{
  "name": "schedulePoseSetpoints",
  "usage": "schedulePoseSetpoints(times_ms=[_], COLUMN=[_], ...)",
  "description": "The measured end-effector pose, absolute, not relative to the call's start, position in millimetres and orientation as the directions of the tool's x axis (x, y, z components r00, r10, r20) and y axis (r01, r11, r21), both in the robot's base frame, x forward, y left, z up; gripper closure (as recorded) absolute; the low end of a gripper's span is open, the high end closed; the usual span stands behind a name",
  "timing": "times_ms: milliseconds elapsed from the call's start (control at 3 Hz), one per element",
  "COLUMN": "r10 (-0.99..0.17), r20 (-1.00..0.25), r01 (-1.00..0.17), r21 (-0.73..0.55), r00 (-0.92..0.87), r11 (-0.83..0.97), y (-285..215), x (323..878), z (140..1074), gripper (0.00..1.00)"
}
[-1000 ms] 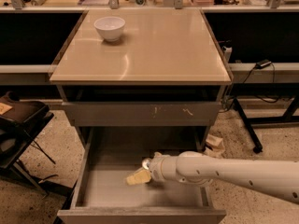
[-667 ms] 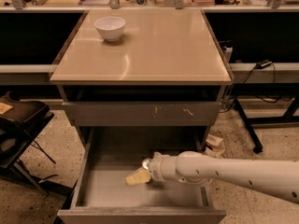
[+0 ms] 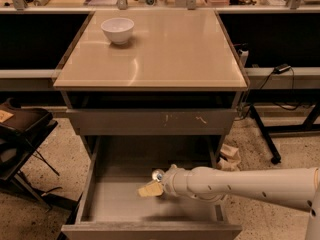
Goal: Pick redbull can from middle drawer and place on counter
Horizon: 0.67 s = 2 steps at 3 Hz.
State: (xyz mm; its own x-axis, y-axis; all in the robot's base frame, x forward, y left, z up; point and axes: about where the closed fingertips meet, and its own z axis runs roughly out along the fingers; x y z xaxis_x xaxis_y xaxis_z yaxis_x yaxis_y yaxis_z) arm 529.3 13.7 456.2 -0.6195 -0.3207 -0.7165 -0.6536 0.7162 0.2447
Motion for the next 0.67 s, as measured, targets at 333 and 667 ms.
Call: schedulePoseSetpoints(times_ms=[333,667], r10=[-0.321,-0.321], r20=[-0.716,-0.716], r01=[-0.654,-0.654], r21=[0.245,0.245], r00=[-0.620,-0.620], r11=[0.716,0.716], y=[13.7,13.8], x=[529.3,529.3], z=[456.2,456.2], gripper=[0.00,0.18])
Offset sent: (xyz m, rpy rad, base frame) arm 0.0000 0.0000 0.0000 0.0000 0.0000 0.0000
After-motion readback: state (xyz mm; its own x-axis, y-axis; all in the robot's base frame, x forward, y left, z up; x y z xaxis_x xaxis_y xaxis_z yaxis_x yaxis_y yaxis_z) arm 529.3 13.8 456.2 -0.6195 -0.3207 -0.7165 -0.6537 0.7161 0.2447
